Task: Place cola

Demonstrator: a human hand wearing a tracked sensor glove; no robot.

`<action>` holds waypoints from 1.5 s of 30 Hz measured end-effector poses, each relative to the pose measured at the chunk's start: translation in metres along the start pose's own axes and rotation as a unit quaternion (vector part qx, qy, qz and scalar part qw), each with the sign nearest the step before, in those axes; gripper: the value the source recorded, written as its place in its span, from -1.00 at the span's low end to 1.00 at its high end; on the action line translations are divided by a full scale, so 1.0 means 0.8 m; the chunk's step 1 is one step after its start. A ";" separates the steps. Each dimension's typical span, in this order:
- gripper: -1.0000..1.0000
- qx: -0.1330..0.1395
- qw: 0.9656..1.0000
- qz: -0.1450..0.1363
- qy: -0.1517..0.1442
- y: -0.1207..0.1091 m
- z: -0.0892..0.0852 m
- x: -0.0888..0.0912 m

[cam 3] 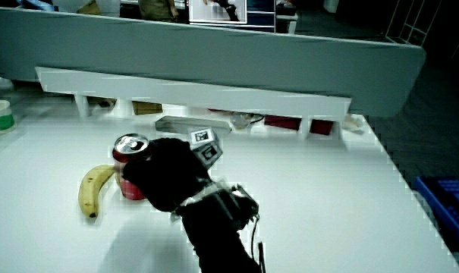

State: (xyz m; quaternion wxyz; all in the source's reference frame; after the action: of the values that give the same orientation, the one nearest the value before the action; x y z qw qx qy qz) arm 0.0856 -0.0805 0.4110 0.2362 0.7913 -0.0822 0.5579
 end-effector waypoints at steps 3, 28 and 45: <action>0.00 -0.007 1.000 -0.009 -0.002 0.005 -0.011 0.006; 0.00 -0.007 0.997 -0.082 -0.005 0.014 -0.055 0.053; -0.78 -0.022 0.996 -0.081 0.009 0.004 -0.045 0.056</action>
State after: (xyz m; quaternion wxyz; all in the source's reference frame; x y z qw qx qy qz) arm 0.0705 -0.0604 0.4626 0.2993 0.7847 -0.0278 0.5421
